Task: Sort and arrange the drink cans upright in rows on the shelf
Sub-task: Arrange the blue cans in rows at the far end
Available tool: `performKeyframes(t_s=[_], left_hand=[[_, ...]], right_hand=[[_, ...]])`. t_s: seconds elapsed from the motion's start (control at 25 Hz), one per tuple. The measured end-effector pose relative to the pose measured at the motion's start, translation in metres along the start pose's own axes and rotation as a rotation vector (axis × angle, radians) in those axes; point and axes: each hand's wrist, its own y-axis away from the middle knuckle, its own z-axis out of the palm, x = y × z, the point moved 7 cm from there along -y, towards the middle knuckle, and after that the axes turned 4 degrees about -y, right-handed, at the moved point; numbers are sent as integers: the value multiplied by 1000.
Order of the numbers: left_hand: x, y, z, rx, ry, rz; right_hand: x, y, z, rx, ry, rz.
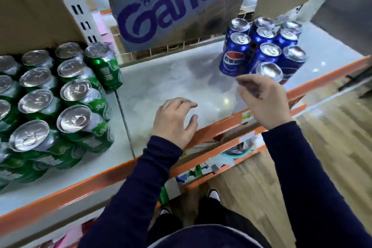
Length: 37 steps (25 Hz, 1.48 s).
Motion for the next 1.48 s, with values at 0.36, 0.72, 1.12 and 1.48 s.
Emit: performKeyframes(t_s=[0.36, 0.72, 1.12, 1.48], left_hand=[[108, -81, 56, -21, 189, 14], [136, -119, 78, 79, 123, -197], [65, -75, 12, 273, -6, -491], [5, -35, -34, 325, -14, -592]], right_hand=[[61, -38, -116, 201, -25, -31], [120, -109, -112, -130, 108, -95], [73, -99, -82, -424, 238, -412], [-14, -83, 22, -526, 142, -525]])
